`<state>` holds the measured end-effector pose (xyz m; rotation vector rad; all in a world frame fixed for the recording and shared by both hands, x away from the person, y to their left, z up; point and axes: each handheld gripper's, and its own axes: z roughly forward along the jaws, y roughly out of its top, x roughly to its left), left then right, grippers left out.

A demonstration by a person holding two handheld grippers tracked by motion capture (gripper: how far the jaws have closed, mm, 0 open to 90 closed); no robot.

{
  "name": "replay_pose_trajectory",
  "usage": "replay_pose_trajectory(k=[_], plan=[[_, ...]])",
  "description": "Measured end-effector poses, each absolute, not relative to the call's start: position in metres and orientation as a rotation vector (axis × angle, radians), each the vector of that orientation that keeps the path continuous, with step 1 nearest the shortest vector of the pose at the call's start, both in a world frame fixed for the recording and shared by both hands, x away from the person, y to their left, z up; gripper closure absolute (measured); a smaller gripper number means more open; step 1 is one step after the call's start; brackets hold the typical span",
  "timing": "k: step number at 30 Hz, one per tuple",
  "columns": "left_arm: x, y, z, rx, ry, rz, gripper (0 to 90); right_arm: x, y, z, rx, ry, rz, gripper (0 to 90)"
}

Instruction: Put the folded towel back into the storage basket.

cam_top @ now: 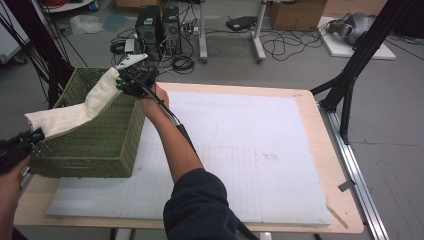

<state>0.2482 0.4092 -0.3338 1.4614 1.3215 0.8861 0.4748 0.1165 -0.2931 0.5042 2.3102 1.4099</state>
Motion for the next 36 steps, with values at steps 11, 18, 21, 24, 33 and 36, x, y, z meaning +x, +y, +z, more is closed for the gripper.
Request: replay_pose_trajectory(k=[11, 18, 21, 24, 33, 36], plan=[[0.241, 0.412, -0.329, 1.425, 1.281, 0.915, 38.2, 0.477, 0.114, -0.298, 0.553, 2.344, 1.331, 48.1], [0.244, 0.389, -0.327, 1.417, 1.188, 0.805, 32.1, 0.469, 0.083, -0.276, 0.505, 2.336, 1.340, 41.0], [0.248, 0.378, -0.325, 1.409, 1.174, 0.736, 25.7, 0.467, 0.061, -0.269, 0.504, 2.352, 1.329, 39.4], [0.251, 0.365, -0.323, 1.415, 1.155, 0.721, 18.6, 0.466, 0.033, -0.262, 0.531, 2.358, 1.342, 34.3], [0.262, 0.317, -0.329, 1.497, 1.013, 0.668, 18.5, 0.453, -0.064, -0.264, 0.694, 2.274, 1.381, 20.2], [0.265, 0.303, -0.329, 1.502, 0.970, 0.644, 18.7, 0.445, -0.089, -0.268, 0.739, 2.247, 1.401, 17.6]])
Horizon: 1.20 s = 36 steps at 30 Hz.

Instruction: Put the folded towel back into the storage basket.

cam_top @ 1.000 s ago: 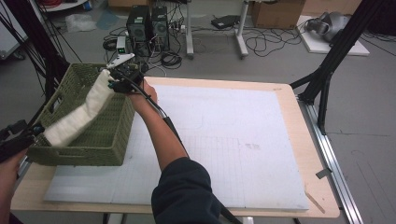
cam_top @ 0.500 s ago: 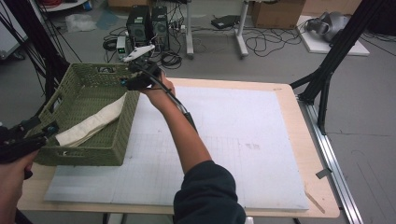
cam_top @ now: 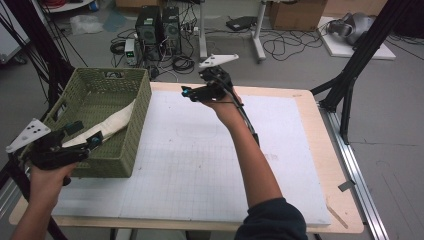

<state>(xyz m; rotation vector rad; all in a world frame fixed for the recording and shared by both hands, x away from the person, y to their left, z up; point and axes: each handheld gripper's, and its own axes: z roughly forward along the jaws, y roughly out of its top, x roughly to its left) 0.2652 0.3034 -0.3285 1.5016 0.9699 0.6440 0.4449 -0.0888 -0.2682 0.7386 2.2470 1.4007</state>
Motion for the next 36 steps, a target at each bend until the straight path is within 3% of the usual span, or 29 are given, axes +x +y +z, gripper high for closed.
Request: replay_pose_trajectory(k=[13, 26, 36], plan=[[0.279, 0.236, -0.339, 1.562, 0.806, 0.509, 19.0, 0.395, -0.178, -0.290, 0.854, 2.160, 1.370, 12.2], [0.286, 0.170, -0.371, 1.635, 0.711, 0.421, 19.8, 0.315, -0.261, -0.348, 0.985, 2.053, 1.273, 11.7], [0.285, 0.142, -0.394, 1.708, 0.681, 0.408, 19.8, 0.272, -0.302, -0.393, 1.132, 1.986, 1.188, 11.7]])
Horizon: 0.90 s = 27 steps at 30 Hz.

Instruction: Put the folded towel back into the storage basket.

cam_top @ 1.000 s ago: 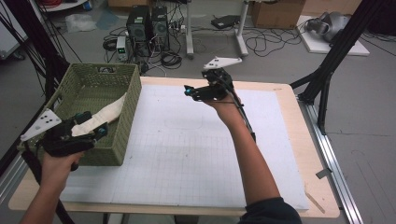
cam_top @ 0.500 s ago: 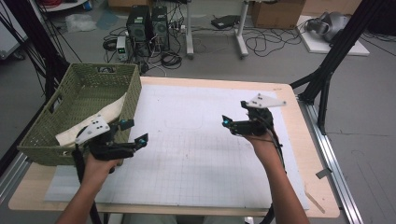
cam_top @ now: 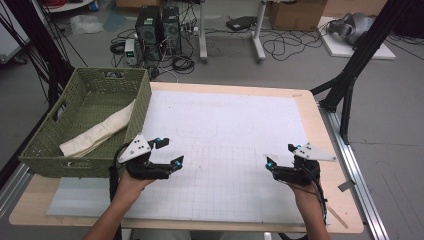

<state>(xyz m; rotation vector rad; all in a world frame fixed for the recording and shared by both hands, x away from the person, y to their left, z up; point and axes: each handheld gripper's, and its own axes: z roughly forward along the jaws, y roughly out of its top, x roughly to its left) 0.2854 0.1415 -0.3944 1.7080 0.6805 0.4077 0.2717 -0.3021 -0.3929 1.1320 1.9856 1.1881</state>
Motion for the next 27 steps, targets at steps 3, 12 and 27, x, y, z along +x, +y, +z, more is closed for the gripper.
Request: replay_pose_trajectory(k=[3, 12, 27], plan=[[0.285, 0.139, -0.400, 1.721, 0.690, 0.408, 19.8, 0.263, -0.308, -0.403, 1.154, 1.974, 1.184, 11.7], [0.284, 0.137, -0.412, 1.733, 0.707, 0.406, 20.2, 0.256, -0.310, -0.409, 1.157, 1.969, 1.165, 11.7], [0.286, 0.137, -0.414, 1.749, 0.716, 0.408, 20.3, 0.254, -0.311, -0.408, 1.149, 1.933, 1.176, 11.7]])
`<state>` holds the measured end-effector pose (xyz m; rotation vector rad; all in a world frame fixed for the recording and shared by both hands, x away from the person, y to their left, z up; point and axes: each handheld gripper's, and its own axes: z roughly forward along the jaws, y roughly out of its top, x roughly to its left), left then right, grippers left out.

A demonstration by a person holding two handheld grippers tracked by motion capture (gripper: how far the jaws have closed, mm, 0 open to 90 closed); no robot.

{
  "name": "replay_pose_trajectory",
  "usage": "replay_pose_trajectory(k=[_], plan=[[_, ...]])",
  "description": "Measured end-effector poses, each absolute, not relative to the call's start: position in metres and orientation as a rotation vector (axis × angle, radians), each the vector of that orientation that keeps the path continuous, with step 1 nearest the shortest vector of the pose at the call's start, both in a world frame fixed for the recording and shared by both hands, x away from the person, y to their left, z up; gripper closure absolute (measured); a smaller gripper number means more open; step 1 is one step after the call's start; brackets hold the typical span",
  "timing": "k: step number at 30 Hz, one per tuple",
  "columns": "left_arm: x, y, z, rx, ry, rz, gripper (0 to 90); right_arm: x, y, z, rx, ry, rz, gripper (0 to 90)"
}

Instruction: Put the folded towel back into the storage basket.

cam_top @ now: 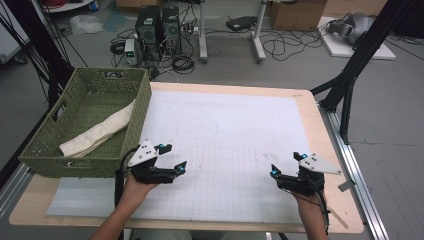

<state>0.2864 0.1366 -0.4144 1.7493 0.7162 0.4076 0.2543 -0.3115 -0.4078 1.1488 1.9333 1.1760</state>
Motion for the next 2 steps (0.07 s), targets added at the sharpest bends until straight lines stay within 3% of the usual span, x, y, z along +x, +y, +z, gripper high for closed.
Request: replay_pose_trajectory(k=[2], plan=[[0.2865, 0.1369, -0.4147, 1.754, 0.717, 0.410, 20.3, 0.2547, -0.3124, -0.4077, 1.141, 1.931, 1.174, 11.7]])
